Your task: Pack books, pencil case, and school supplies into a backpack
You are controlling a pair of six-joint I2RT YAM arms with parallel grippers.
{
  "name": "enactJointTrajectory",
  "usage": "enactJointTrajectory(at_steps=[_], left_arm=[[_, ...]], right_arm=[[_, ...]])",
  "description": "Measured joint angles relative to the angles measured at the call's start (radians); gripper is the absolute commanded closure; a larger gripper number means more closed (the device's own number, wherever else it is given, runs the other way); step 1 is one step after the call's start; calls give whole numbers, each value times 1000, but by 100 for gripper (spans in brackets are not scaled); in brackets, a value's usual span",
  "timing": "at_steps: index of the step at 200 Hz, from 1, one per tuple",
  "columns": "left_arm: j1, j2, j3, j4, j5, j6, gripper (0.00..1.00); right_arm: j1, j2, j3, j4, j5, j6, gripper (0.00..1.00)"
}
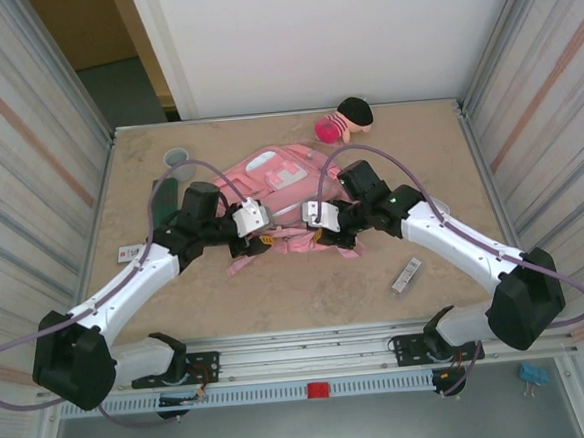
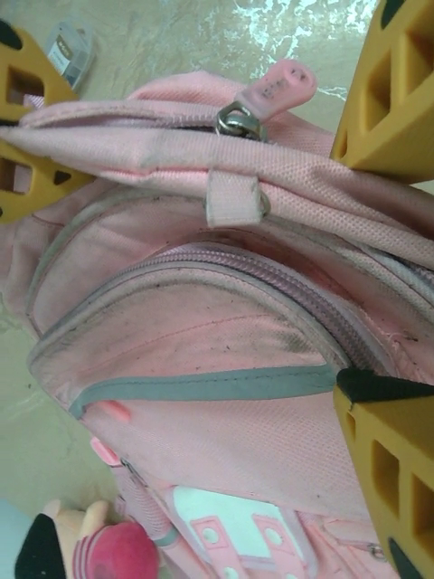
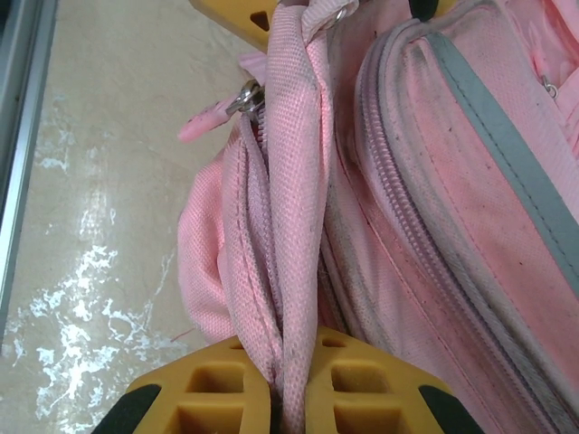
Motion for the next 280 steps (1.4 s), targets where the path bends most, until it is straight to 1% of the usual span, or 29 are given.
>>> enactJointTrajectory(at_steps=[16,26,35,44,56,63,70,84,104,118,134,149,167,188,203,229,253,280], left_arm=[[-16,6,0,2,-2,33,66],[-29,8,0,0,-3,35,80],[-39,8,0,0,1,39,89],[-47,8,-3,2,3,38,94],[-54,2,-15,16,10,18,97],[-60,-3,-24,29,9,-2,98],[-66,-11,-35,43,9,-24,99],[-81,-26,-61,77,8,-79,100],[-99,-30,-87,111,5,-180,100],[-103,-30,-92,132,6,-260,100],[-106,-27,-92,154,10,-343,100],[-107,-17,-92,164,13,-406,100],[-111,7,-80,152,27,-453,100],[-112,39,-48,132,43,-490,100],[-112,55,-28,129,58,-514,100],[-111,78,-3,129,82,-553,100],[-111,90,11,129,97,-580,100],[-110,91,19,129,108,-595,100]], right_arm=[[-13,0,0,-10,-6,-3,100],[-19,1,0,-15,-6,-8,100],[-25,2,0,-17,-11,-14,100],[-34,2,1,-18,-18,-15,100],[-52,2,1,-21,-30,-15,98],[-63,3,1,-22,-36,-14,96],[-71,3,1,-24,-42,-13,91],[-84,3,1,-29,-53,0,72],[-94,-4,1,-32,-48,62,52],[-92,-23,3,-38,-13,146,46],[-71,-57,31,-66,77,296,42],[-11,-92,82,-96,180,444,41],[104,-132,151,-143,310,662,41],[227,-158,199,-195,425,942,47],[278,-165,196,-206,475,1145,52],[326,-165,132,-185,539,1434,52],[335,-149,70,-156,574,1585,52],[334,-82,66,-123,597,1657,53]])
